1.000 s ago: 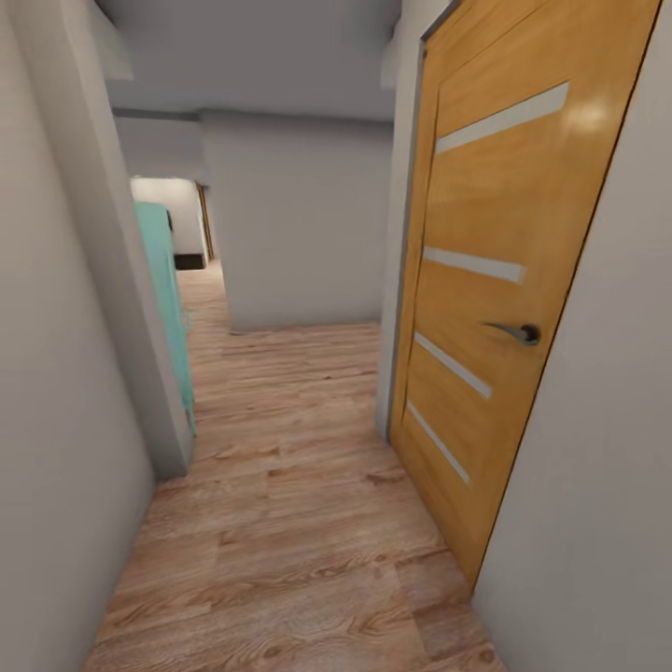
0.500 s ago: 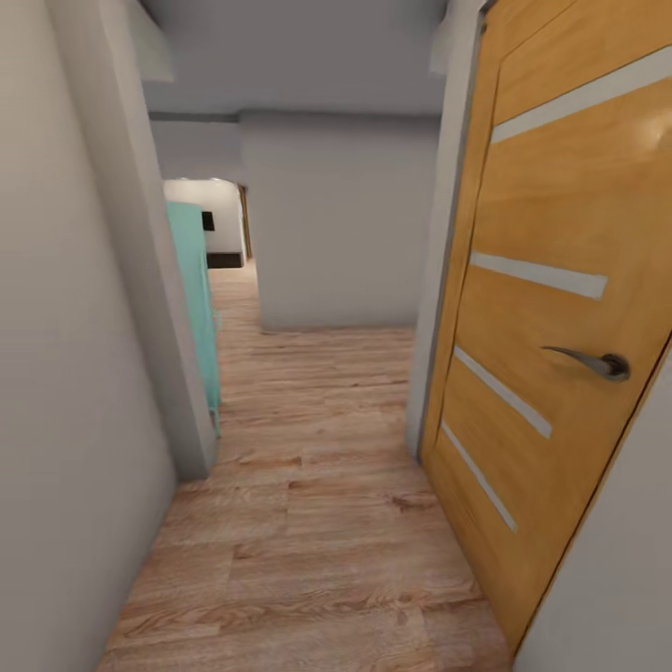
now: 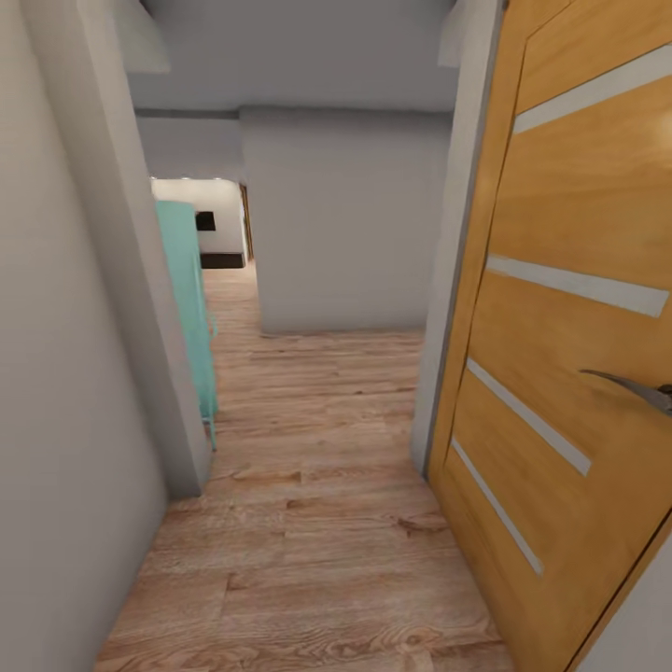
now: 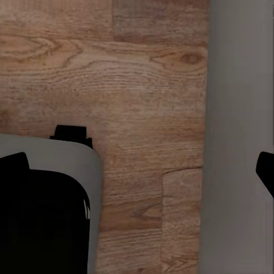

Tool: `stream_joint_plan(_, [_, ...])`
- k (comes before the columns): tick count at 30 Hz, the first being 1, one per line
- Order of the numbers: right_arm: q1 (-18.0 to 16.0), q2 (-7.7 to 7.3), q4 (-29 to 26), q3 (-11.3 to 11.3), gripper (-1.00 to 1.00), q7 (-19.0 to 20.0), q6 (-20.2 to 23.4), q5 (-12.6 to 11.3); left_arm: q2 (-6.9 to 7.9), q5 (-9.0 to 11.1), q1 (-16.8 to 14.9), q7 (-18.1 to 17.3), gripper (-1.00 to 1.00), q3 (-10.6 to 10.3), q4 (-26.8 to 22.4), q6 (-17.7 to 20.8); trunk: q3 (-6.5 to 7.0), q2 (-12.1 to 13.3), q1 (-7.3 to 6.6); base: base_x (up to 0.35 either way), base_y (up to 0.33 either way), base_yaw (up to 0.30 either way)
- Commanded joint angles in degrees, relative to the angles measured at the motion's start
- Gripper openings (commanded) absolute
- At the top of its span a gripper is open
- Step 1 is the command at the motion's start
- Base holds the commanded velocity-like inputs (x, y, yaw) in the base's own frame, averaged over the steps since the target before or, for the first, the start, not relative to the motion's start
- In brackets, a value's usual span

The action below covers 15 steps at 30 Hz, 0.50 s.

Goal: Move the two storage containers from the living room to the garage. In the garage, place one container on the floor and stack the other container on top of it (either order is fine).

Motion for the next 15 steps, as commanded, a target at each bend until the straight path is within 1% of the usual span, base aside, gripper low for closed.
stream_joint_plan(1, [-0.06, 0.03, 0.17, 0.49, 1.0, 0.0, -0.32, -0.51, 0.02, 0.2, -0.01, 0.1, 1.0, 0.02, -0.02, -0.11, -0.05, -0.02, 0.03, 0.322, 0.0, 0.0])
stream_joint_plan(11, [-0.06, 0.15, 0.17, 0.31, 1.0, 0.02, -0.38, -0.56, 0.02, 0.22, -0.01, 0.12, 1.0, 0.02, -0.02, -0.08, -0.05, -0.02, 0.03, 0.322, 0.0, 0.0])
stream_joint_plan(13, [-0.06, 0.11, 0.17, 0.26, 1.0, 0.05, -0.38, -0.52, -0.01, 0.21, -0.01, 0.12, 1.0, 0.02, -0.02, -0.08, -0.05, -0.02, 0.03, 0.322, 0.0, 0.117])
stream_joint_plan(15, [-0.06, 0.06, 0.17, 0.28, 1.0, 0.08, -0.38, -0.56, -0.03, 0.2, -0.01, 0.12, 1.0, 0.02, -0.02, -0.1, -0.05, -0.02, 0.03, 0.322, 0.0, 0.211])
